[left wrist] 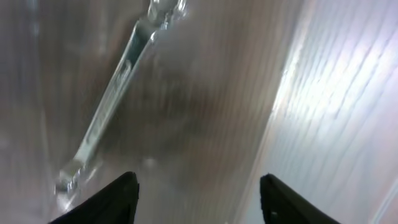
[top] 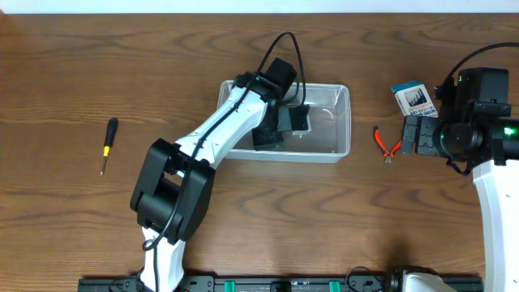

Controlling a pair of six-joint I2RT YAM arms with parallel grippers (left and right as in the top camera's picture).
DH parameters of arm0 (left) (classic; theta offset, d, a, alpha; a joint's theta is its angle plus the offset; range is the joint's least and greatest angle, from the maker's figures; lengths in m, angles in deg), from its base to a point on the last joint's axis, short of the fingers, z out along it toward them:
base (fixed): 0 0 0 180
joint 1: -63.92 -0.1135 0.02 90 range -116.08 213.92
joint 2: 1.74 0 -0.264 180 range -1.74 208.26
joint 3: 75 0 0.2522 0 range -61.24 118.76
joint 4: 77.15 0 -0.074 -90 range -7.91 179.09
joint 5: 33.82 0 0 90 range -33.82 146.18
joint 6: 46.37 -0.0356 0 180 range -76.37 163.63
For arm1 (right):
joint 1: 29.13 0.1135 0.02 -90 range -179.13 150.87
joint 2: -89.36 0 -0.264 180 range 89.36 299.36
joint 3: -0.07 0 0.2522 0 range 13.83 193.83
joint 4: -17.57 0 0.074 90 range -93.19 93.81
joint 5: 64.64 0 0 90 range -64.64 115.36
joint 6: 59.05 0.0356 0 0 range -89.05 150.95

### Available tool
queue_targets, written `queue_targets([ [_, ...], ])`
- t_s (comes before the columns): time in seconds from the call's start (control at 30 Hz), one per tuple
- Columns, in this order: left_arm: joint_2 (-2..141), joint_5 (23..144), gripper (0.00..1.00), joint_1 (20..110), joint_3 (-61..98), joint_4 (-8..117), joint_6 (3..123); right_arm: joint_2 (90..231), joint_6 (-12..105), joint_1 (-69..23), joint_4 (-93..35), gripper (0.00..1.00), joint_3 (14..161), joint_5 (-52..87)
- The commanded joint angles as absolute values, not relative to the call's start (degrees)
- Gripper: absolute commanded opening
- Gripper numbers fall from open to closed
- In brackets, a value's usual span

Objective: Pack container
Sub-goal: 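Carry the wrench into the clear container and release it, then move the left gripper over the yellow-handled screwdriver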

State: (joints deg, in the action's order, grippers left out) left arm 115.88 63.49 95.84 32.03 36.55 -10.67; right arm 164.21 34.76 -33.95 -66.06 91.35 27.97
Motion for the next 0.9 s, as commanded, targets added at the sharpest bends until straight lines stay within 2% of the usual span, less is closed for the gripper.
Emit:
queue_targets([
  [0.0, 108.12, 57.46, 0.66, 95.05, 32.64, 36.23, -5.71, 163.94, 33.86, -34.58, -65.82, 0.99, 92.09, 28.58],
  [0.17, 94.81, 51.55, 0.82, 91.03, 32.97, 35.99, 2.40, 163.94, 33.86, -34.60, -65.47, 0.99, 92.09, 28.54],
  [0.3, 84.76, 51.01, 0.98, 81.50, 32.97, 34.67, 9.39, 163.94, 33.84, -34.51, -65.45, 0.99, 92.09, 28.54],
  [0.43, 80.45, 52.62, 0.98, 67.27, 32.97, 30.76, 12.01, 163.94, 33.84, -34.51, -65.38, 0.99, 92.09, 28.56],
  [0.6, 83.49, 57.80, 0.98, 51.21, 32.29, 29.60, 10.70, 163.97, 33.84, -34.51, -64.75, 0.99, 92.09, 28.56],
  [0.73, 90.16, 60.52, 0.98, 43.49, 32.29, 30.61, 10.73, 163.97, 33.84, -34.51, -64.81, 0.99, 92.09, 28.56],
  [0.87, 98.07, 60.47, 0.98, 39.95, 32.29, 32.09, 10.73, 163.94, 33.56, -34.51, -64.57, 0.99, 92.09, 28.61],
])
